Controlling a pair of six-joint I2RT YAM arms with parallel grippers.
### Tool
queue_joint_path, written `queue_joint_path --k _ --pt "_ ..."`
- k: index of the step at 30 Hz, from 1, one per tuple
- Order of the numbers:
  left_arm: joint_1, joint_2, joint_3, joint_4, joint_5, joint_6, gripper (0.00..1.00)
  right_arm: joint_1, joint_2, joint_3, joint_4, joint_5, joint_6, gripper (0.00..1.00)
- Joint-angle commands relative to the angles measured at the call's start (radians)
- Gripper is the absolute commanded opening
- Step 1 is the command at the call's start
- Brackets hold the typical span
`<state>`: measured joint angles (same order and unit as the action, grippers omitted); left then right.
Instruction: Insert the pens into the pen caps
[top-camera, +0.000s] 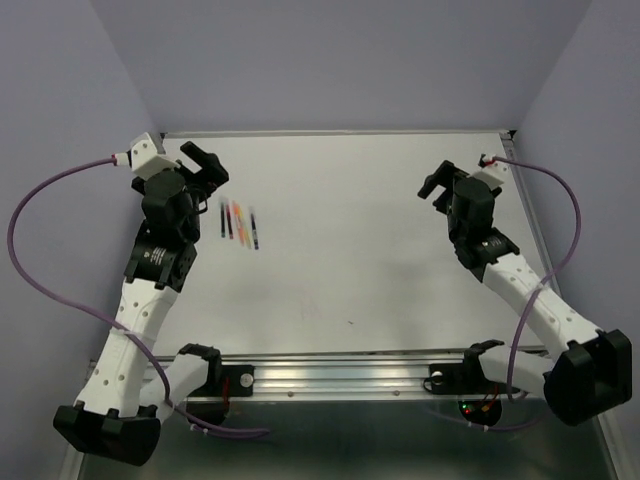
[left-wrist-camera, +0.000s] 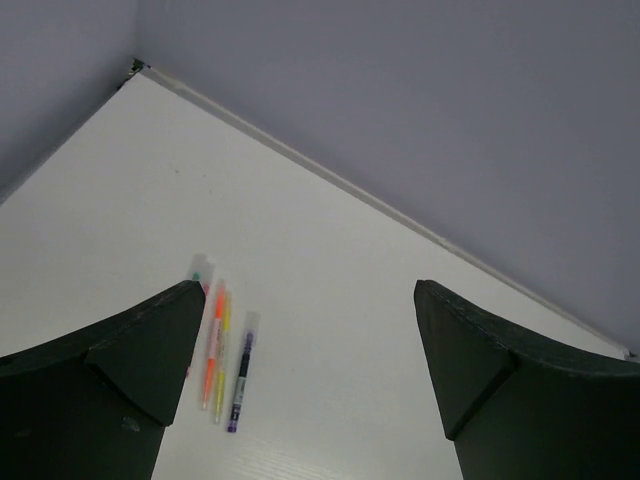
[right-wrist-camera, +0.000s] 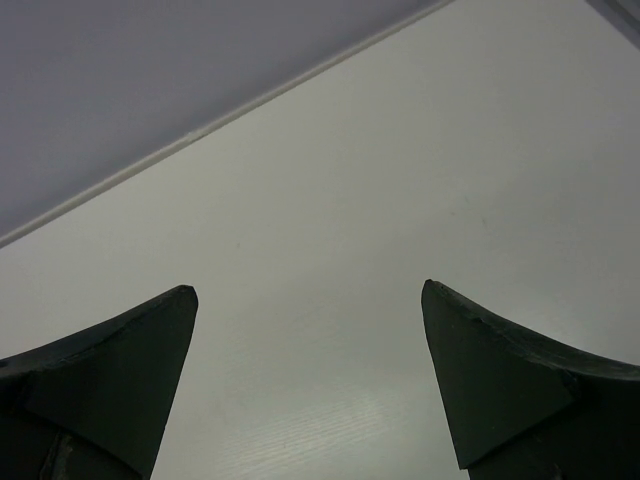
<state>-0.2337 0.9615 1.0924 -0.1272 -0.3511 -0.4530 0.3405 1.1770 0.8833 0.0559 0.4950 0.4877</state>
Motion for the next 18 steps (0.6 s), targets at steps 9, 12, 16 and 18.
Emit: queue_joint_path --k 9,12,16,18 --pt "0.004 -0.115 -0.187 0.086 -0.172 -0.116 0.99 0.002 -0.346 -0.199 -0.230 0.277 0.012 1.00" --pt "0.004 -0.118 -0.201 0.090 -0.157 -0.130 0.99 0.002 -0.375 -0.199 -0.254 0.301 0.012 1.00" --pt "0.004 -0.124 -0.218 0.089 -0.152 -0.138 0.99 0.002 -0.392 -0.193 -0.261 0.297 0.012 1.00" --pt "0.004 -0.130 -0.221 0.089 -0.146 -0.141 0.99 0.002 -0.395 -0.188 -0.261 0.290 0.005 1.00"
